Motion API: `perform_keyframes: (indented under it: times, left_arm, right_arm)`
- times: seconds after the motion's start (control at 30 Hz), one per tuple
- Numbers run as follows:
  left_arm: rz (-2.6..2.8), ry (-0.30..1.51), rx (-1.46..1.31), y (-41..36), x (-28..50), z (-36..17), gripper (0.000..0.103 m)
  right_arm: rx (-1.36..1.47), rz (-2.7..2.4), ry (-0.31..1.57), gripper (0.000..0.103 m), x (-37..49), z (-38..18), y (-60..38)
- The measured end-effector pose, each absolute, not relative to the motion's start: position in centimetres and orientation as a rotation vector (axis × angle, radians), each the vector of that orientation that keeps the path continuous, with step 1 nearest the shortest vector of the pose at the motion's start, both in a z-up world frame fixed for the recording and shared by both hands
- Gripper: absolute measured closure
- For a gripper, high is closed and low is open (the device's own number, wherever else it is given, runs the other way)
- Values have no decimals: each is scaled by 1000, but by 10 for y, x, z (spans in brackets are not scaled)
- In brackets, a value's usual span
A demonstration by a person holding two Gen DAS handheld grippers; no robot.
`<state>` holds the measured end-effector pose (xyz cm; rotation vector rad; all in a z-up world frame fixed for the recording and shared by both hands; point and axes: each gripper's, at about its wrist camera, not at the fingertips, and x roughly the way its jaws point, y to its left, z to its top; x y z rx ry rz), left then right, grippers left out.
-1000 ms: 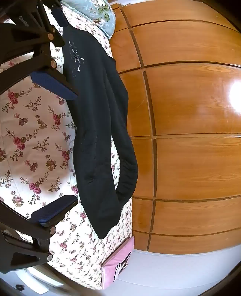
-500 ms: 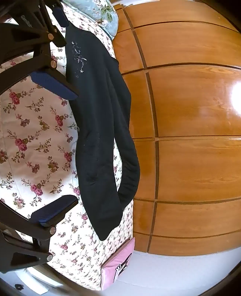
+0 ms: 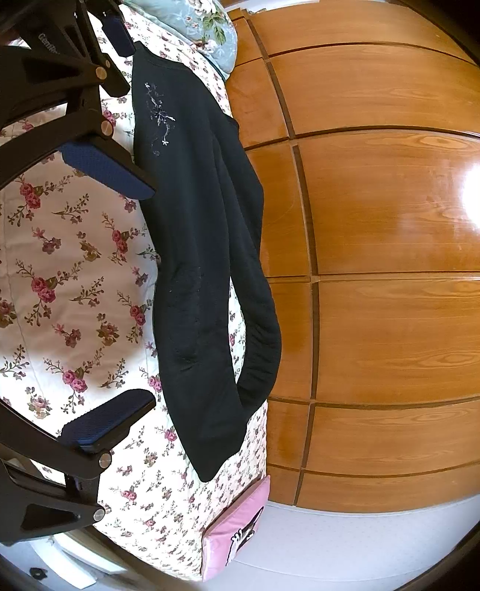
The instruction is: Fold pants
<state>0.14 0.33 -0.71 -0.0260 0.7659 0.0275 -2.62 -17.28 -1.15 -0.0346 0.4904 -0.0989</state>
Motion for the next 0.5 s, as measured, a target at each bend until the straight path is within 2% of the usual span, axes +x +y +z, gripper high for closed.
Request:
perform_keyframes:
  times: [0.5]
  left_arm:
    - [32, 784, -27, 3, 3, -14, 39]
  right_arm:
    - [-35, -101, 502, 0, -25, -15, -174]
